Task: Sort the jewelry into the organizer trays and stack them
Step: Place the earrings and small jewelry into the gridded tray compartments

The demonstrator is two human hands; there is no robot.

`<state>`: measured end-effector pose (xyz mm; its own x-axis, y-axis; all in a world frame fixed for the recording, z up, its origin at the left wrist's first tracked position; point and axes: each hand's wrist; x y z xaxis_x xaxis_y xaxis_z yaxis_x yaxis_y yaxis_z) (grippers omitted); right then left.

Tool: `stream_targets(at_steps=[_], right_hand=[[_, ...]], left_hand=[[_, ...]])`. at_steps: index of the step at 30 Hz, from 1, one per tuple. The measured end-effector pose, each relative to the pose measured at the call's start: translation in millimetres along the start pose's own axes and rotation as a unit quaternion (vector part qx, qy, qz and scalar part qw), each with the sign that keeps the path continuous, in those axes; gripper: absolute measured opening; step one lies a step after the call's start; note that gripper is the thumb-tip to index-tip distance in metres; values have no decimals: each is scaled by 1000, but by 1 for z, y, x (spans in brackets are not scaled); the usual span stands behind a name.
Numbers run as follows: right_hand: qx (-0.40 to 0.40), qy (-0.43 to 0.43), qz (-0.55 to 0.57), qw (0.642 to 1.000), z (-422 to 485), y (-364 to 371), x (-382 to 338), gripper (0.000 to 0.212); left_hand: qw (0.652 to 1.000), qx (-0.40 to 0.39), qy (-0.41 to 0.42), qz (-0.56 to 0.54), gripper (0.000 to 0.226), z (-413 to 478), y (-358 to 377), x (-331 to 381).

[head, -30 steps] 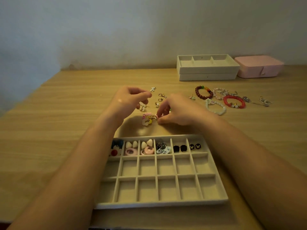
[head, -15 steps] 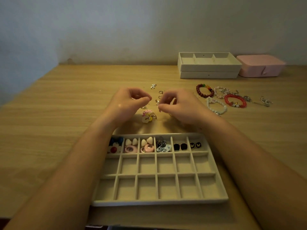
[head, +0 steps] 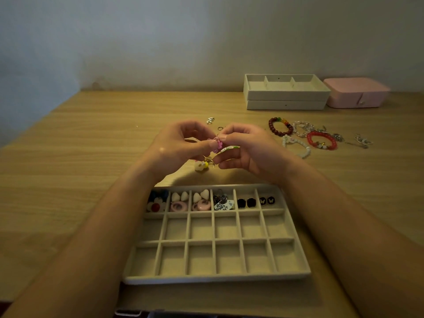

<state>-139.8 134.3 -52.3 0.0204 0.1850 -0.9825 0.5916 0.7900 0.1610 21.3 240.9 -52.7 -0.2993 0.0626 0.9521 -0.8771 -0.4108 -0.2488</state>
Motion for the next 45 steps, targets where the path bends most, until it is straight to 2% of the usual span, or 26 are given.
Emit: stream_targets(at_steps=[2,5,8,15,18,23,26,31,34,40,45], right_hand=[[-9,-10,0,1000,0,0,1,2],[-1,-36,-38,999,-1,-3,4,17],[13,-44,-51,998,-1,-7,4,19],[43,-28,-22,998,4,-14,4,11],[36,-28,-13,999,4,-13,3,16],[26,-29,-15,999,2,-11,2,27],[17,-35,-26,999,0,-9,1,22],[8,-58,-141,988,-7,-3,-4,10],[6,-58,-172,983,-11,8,-13,9],[-18,-63,-286,956,-24,39,-35,11],[-43,-39,-314,948,-37,68,-37,12]], left_hand=[[1000,-3,3,-13,23,1,1,-1],[1000,-4,1,-20,22,1,1,-3],[999,-7,-2,-41,19,1,0,-4],[997,14,-35,-70,23,2,0,-5],[997,-9,-45,-58,13,2,-1,-5],[997,-61,-44,-24,10,0,-2,-3],[997,-64,-30,12,8,-2,-4,0],[996,-62,-30,57,8,-8,-14,6],[992,-67,-51,96,13,-15,-21,13],[984,20,-64,165,11,-49,-40,5],[968,109,-142,175,25,-86,-61,-10]])
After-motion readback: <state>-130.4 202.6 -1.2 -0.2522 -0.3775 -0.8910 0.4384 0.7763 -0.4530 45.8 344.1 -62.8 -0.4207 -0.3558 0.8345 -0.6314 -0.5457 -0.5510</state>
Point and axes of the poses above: each hand's wrist, its own z-axis towards the middle knuckle, its own y-axis out of the palm, x = y × z, and after that the axes turned 6 degrees about x, right-handed
